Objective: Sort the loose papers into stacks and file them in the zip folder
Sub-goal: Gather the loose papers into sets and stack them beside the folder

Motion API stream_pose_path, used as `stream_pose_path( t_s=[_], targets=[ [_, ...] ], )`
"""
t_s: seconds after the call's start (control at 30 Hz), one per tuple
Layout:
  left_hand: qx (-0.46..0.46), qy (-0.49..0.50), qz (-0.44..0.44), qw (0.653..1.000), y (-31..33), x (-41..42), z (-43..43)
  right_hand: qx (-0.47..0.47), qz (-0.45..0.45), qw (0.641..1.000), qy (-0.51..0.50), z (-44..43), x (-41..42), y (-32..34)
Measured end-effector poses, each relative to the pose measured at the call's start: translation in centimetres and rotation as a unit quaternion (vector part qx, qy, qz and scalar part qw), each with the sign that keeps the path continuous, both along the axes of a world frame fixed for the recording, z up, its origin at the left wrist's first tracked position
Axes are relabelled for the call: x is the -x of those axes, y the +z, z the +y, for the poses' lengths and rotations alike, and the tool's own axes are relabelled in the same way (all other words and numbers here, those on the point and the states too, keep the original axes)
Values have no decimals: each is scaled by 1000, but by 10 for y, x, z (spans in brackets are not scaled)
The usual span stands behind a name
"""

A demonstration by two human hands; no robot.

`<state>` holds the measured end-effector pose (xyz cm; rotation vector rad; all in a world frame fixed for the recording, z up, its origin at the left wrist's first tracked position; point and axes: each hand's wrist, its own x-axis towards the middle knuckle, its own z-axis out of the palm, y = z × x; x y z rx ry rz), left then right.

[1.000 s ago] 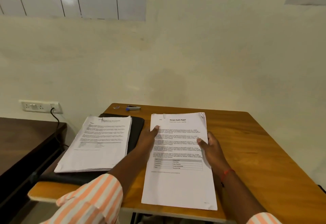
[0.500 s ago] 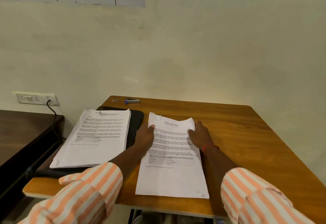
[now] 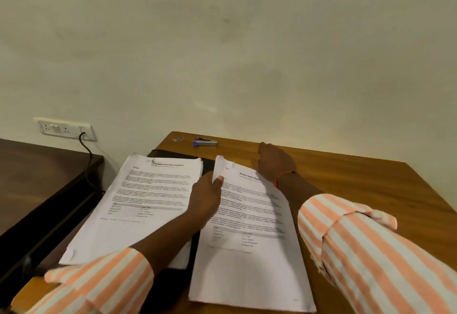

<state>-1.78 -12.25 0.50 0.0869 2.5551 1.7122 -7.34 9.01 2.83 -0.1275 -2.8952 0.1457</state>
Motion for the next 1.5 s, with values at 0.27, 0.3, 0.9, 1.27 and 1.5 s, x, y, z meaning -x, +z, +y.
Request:
stream_pose_path(
  t_s=[0.27, 0.3, 0.9, 1.27, 1.5],
  targets=[
    [18, 26, 23, 999, -16, 1, -4, -21, -60, 990, 123, -66, 135, -25],
    [18, 28, 20, 999, -17, 3, -4, -14, -68, 988, 136, -74, 151, -26],
    [-26, 9, 3, 1000, -26, 9, -8, -15, -132, 975, 180, -76, 168, 0],
    [-103, -26, 43, 993, -25, -3, -8, -41, -162, 950, 264, -42, 11, 74],
    [-114, -37, 96, 988, -26, -11, -9, -157, -120, 942, 270, -61, -20, 84]
  ],
)
